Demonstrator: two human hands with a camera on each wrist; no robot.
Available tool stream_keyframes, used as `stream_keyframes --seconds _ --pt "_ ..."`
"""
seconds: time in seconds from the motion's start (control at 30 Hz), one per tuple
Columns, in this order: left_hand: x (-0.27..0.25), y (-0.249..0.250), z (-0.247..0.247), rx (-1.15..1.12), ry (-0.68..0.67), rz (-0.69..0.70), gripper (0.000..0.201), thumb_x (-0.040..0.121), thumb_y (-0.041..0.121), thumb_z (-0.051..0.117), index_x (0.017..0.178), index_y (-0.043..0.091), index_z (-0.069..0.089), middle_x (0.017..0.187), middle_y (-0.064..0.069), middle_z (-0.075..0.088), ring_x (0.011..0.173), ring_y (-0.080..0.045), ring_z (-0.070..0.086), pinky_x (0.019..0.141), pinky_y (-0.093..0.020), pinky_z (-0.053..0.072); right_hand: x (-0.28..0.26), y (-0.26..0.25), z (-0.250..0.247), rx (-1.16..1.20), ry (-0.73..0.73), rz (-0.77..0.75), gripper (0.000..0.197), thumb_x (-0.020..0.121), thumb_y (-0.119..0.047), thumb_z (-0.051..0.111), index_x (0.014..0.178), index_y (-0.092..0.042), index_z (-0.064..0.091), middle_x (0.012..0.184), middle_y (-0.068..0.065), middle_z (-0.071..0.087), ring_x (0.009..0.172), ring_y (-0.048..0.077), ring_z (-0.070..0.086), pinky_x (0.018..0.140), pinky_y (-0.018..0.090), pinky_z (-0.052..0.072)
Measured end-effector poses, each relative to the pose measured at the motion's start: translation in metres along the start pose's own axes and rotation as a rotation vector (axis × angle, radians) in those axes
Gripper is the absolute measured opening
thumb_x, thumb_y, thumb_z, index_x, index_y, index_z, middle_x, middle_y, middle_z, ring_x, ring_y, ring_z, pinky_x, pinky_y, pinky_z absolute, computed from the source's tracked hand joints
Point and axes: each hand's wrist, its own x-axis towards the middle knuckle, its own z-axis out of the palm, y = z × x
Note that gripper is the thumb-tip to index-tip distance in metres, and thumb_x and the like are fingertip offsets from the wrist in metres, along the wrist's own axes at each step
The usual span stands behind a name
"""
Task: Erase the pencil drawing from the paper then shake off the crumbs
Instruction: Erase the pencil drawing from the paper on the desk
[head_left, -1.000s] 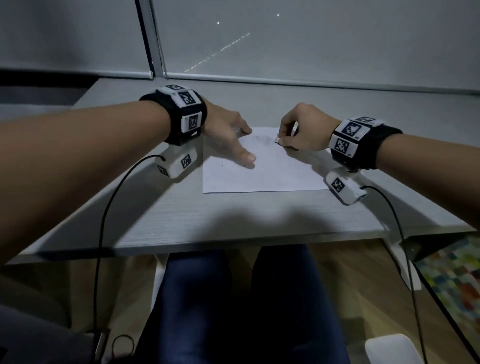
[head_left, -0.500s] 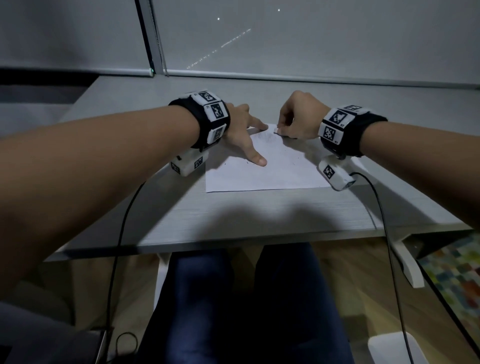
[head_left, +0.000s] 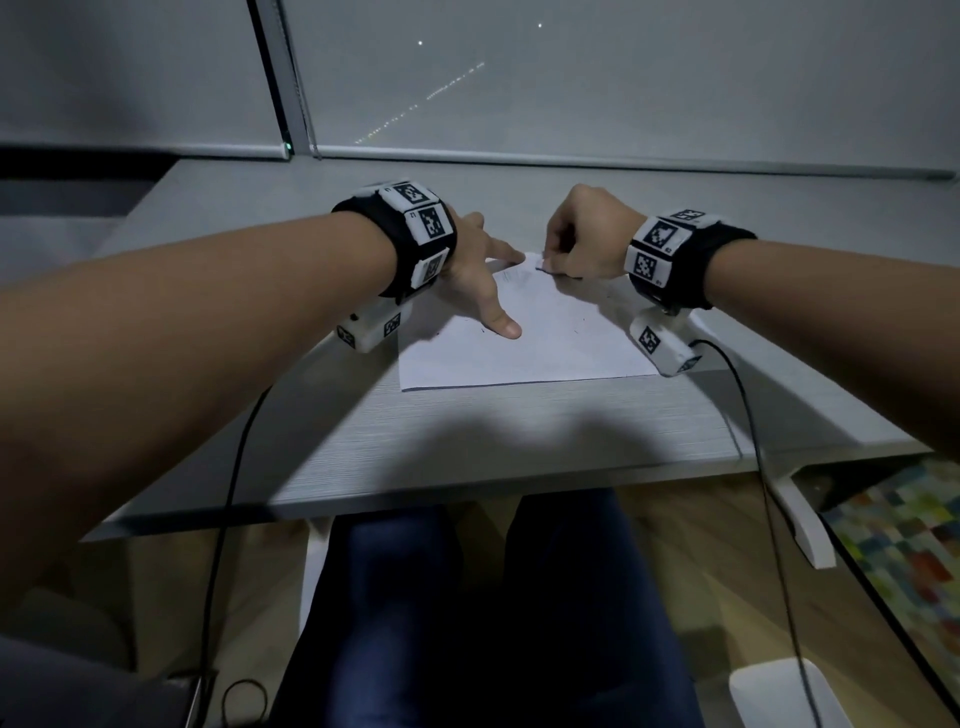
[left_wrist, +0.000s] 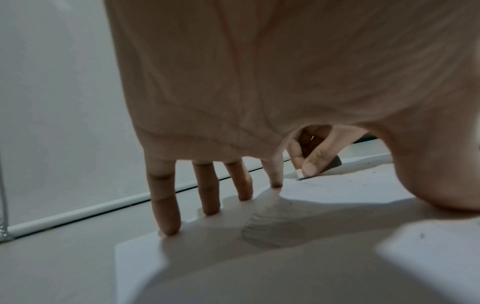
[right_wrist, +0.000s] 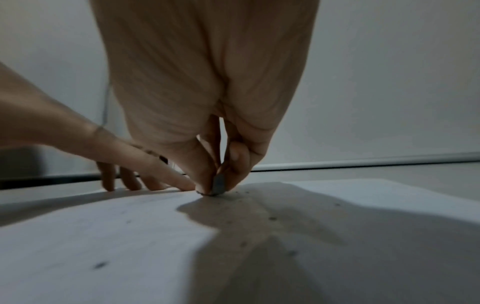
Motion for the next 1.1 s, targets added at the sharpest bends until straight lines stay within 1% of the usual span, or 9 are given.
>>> stream_keyframes --seconds 0.1,0.3,0.43,0.53,0.6,0.7,0.83,0.93,1.1 --pt "-0.001 0.000 -0.001 -0.002 -0.017 -0.005 0.119 0.061 0.092 0.068 0.161 0.057 0.015 0.163 -0.005 0.023 0.154 -0.032 0.019 0.116 -0.052 0.028 -0.003 -0.002 0.001 0.017 -0.018 -0.029 0.010 0.084 -0.018 0.078 0.078 -0.010 0.080 0.071 0.002 0.074 0.068 0.019 0.067 0.070 0.032 0.060" --pt "-0.003 0.002 -0.003 -0.012 -0.028 -0.010 0.118 0.065 0.088 0.069 0.163 0.052 0.015 0.168 -0.004 0.019 0.159 -0.031 0.008 0.121 -0.053 0.020 -0.018 -0.006 0.007 0.045 -0.052 -0.134 0.009 0.084 -0.021 0.079 0.077 -0.014 0.079 0.068 -0.003 0.072 0.058 0.006 0.060 0.057 0.016 0.048" --pt "-0.006 0.004 -0.003 -0.038 -0.032 -0.002 0.115 0.069 0.086 0.068 0.164 0.052 0.014 0.170 0.000 0.016 0.159 -0.031 0.003 0.122 -0.054 0.016 -0.009 0.012 0.000 0.000 0.027 -0.014 0.010 0.084 -0.017 0.078 0.079 -0.008 0.080 0.068 0.000 0.070 0.059 0.008 0.059 0.068 0.033 0.059" --pt "-0.007 0.002 -0.002 -0.037 -0.012 -0.003 0.119 0.063 0.090 0.069 0.163 0.053 0.016 0.165 -0.003 0.023 0.156 -0.032 0.016 0.118 -0.051 0.024 -0.012 0.008 0.002 0.006 0.035 -0.036 0.012 0.085 -0.019 0.079 0.079 -0.009 0.079 0.069 0.001 0.071 0.061 0.013 0.061 0.070 0.033 0.059" --pt "-0.008 -0.002 0.000 -0.035 0.033 0.014 0.130 0.053 0.095 0.070 0.163 0.049 0.019 0.160 -0.001 0.030 0.150 -0.034 0.030 0.111 -0.050 0.034 -0.015 -0.004 0.007 0.051 0.044 -0.092 0.012 0.085 -0.025 0.079 0.079 -0.014 0.079 0.069 -0.003 0.071 0.061 0.008 0.062 0.063 0.022 0.053" --pt "-0.009 -0.011 0.006 -0.088 0.104 0.029 0.129 0.051 0.094 0.073 0.156 0.029 0.038 0.152 0.003 0.043 0.137 -0.029 0.048 0.095 -0.041 0.041 -0.013 -0.019 0.015 0.069 0.000 -0.157 0.011 0.083 -0.027 0.081 0.077 -0.019 0.079 0.065 -0.012 0.069 0.055 -0.005 0.059 0.054 0.005 0.040" --pt "-0.014 -0.015 0.012 -0.109 0.071 0.036 0.128 0.059 0.096 0.067 0.162 0.029 0.031 0.155 0.004 0.036 0.143 -0.030 0.043 0.110 -0.047 0.039 0.000 -0.018 0.011 0.052 -0.030 -0.118 0.011 0.083 -0.024 0.083 0.076 -0.016 0.080 0.065 -0.008 0.071 0.056 0.000 0.060 0.058 0.017 0.047" --pt "-0.015 -0.016 0.013 -0.107 0.060 0.033 0.128 0.061 0.095 0.066 0.165 0.032 0.026 0.157 0.004 0.033 0.146 -0.031 0.039 0.113 -0.049 0.036 0.009 -0.012 0.005 0.011 0.001 -0.045 0.009 0.082 -0.017 0.081 0.076 -0.011 0.080 0.067 -0.001 0.072 0.059 0.008 0.061 0.065 0.029 0.057" --pt "-0.013 -0.015 0.013 -0.086 0.046 0.043 0.127 0.061 0.097 0.063 0.165 0.037 0.022 0.157 0.003 0.033 0.146 -0.033 0.040 0.109 -0.050 0.038 -0.002 -0.022 0.014 0.044 -0.005 -0.109 0.011 0.085 -0.018 0.078 0.075 -0.012 0.078 0.070 -0.001 0.072 0.064 0.012 0.064 0.063 0.023 0.047"
